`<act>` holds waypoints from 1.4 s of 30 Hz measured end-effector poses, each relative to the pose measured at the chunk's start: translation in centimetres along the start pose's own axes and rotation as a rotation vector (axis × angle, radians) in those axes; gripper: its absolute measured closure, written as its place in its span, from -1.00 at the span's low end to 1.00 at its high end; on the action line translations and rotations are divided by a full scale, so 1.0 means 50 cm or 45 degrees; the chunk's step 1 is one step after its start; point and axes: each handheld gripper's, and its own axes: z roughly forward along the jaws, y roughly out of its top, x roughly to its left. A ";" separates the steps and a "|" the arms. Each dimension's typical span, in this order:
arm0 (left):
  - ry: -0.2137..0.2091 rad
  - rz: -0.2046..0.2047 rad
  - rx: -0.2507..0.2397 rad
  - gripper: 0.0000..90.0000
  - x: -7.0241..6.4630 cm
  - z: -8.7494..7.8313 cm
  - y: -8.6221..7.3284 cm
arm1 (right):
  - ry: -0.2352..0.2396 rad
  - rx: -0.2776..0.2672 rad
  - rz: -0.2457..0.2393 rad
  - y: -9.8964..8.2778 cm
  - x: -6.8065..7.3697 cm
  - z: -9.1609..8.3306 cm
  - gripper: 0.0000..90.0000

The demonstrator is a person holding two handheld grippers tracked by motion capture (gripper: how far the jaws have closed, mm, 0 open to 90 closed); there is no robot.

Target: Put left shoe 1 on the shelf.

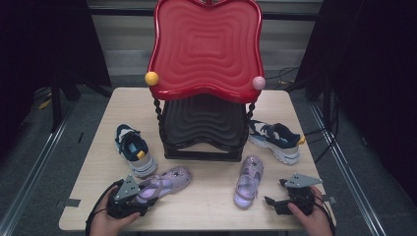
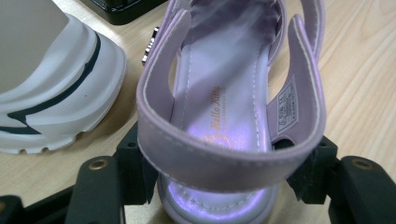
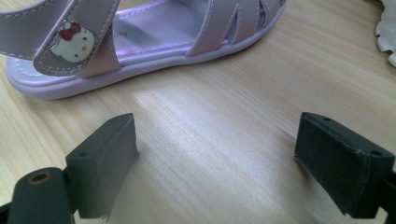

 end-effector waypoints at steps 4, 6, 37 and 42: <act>0.007 0.001 -0.016 -0.19 -0.001 -0.006 0.002 | 0.000 0.000 0.000 0.000 0.000 0.000 -0.73; 0.019 0.008 -0.034 -0.19 -0.003 -0.010 0.004 | 0.000 0.000 0.000 0.000 0.000 0.000 -0.73; -0.011 -0.041 -0.197 -0.18 -0.024 -0.037 0.039 | 0.000 0.000 0.000 0.000 0.000 0.000 -0.73; 0.012 -0.058 -0.242 -0.18 -0.028 -0.050 0.052 | 0.001 0.000 0.000 0.000 0.000 0.000 -0.73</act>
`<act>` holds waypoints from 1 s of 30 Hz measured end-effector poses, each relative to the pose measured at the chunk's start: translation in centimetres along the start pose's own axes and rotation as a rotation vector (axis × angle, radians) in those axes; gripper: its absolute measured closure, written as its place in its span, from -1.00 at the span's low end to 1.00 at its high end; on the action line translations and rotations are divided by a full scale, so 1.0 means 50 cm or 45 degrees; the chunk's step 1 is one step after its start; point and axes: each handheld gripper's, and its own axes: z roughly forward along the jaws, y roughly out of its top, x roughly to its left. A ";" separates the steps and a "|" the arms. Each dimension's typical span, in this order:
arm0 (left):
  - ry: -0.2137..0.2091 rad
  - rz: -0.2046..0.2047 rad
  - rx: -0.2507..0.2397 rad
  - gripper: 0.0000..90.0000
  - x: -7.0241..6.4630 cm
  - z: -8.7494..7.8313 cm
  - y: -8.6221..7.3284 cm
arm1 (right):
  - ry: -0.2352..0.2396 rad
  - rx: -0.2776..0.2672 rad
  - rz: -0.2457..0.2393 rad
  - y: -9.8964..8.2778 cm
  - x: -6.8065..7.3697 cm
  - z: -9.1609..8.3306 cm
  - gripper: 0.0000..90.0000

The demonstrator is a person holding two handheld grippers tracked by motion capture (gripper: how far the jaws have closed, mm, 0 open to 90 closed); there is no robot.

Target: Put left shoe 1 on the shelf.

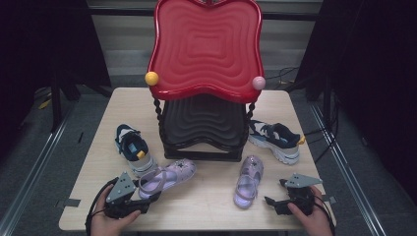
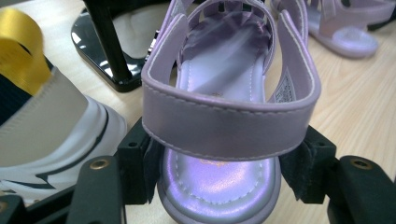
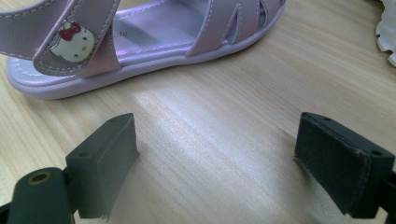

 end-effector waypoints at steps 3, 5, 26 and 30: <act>0.012 -0.009 -0.017 -0.18 -0.003 -0.007 0.009 | -0.002 0.000 -0.001 0.000 0.000 0.000 -0.73; 0.017 0.000 -0.027 -0.18 -0.005 -0.012 0.015 | -0.001 0.000 -0.001 0.000 0.000 0.000 -0.73; 0.047 -0.012 -0.100 -0.18 -0.019 -0.044 0.062 | 0.000 0.000 0.000 0.000 0.000 0.000 -0.73; 0.067 -0.009 -0.127 -0.18 -0.020 -0.047 0.077 | -0.002 0.000 0.000 0.000 0.000 0.000 -0.73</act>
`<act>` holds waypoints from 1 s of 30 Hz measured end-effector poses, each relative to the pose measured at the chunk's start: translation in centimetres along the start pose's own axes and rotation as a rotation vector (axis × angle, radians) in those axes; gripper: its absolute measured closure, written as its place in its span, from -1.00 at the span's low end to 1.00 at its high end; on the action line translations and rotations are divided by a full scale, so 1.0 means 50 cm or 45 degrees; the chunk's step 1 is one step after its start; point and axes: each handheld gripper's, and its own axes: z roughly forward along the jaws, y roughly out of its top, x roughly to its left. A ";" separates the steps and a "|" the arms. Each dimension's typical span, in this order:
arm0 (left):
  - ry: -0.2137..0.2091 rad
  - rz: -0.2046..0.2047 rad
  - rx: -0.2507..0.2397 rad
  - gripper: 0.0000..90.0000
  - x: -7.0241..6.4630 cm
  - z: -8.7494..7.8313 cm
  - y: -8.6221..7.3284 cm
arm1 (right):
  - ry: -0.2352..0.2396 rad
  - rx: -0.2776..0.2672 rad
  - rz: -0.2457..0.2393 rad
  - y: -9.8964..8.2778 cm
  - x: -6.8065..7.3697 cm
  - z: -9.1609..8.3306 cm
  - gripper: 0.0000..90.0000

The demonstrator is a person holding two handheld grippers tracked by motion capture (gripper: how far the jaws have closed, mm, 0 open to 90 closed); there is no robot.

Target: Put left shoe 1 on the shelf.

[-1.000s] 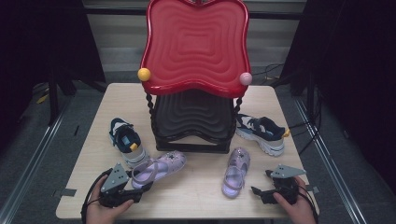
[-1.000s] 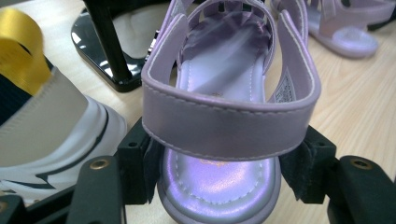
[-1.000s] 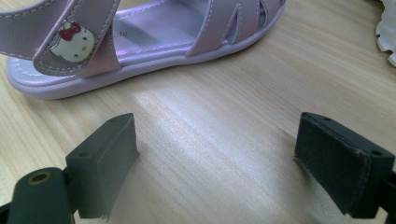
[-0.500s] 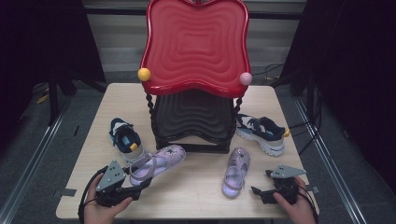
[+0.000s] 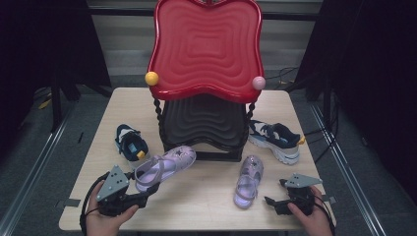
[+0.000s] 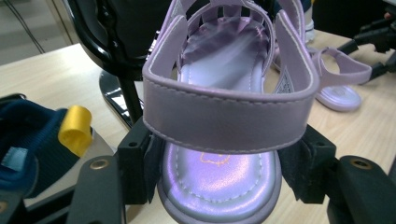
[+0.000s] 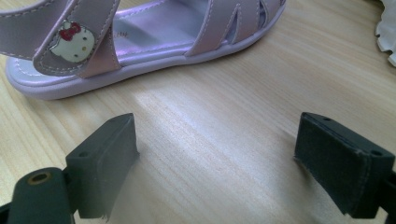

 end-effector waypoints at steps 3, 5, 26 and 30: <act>0.022 0.006 -0.012 -0.18 -0.002 0.001 0.007 | 0.001 0.000 0.001 0.000 0.000 0.000 -0.73; 0.037 0.005 -0.027 -0.18 -0.002 0.005 0.011 | 0.002 0.000 0.001 0.000 0.000 0.000 -0.73; 0.236 -0.093 -0.038 -0.18 0.007 0.080 0.035 | 0.001 0.000 0.001 0.000 0.000 0.000 -0.73; 0.274 -0.089 -0.055 -0.18 0.005 0.090 0.040 | 0.001 0.000 0.001 0.000 0.000 0.000 -0.73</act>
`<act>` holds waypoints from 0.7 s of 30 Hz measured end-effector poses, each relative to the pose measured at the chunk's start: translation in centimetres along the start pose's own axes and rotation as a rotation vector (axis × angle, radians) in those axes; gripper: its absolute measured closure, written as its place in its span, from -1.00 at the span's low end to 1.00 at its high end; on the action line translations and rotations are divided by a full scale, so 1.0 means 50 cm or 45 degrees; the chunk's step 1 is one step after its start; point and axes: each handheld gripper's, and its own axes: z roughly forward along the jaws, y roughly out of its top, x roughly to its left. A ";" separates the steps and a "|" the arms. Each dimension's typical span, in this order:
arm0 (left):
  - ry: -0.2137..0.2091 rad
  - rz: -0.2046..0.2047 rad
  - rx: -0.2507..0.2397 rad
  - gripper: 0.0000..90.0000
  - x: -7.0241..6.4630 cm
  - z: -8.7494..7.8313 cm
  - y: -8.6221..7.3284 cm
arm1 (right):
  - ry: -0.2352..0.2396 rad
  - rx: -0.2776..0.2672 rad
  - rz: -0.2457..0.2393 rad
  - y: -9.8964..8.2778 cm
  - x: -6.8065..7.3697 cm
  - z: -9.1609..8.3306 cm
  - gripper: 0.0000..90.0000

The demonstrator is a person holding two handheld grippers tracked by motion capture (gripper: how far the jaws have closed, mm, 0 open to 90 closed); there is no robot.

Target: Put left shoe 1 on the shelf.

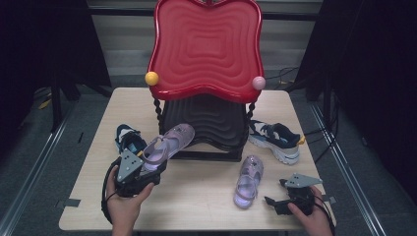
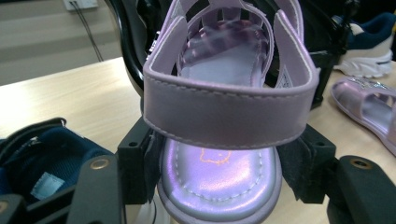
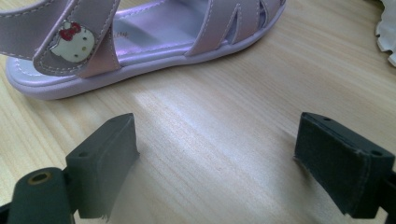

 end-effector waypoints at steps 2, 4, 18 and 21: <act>0.000 0.000 0.002 -0.18 0.001 0.003 0.002 | -0.001 0.000 -0.001 0.000 0.000 0.000 -0.73; 0.034 0.001 0.003 -0.18 -0.005 0.012 0.008 | -0.001 0.000 -0.001 0.000 0.000 0.000 -0.73; 0.089 -0.011 -0.033 -0.18 -0.025 0.049 0.035 | 0.000 0.000 -0.001 0.000 0.000 0.000 -0.73; 0.099 -0.036 -0.043 -0.18 -0.032 0.063 0.038 | 0.000 0.000 -0.002 0.000 0.000 0.000 -0.73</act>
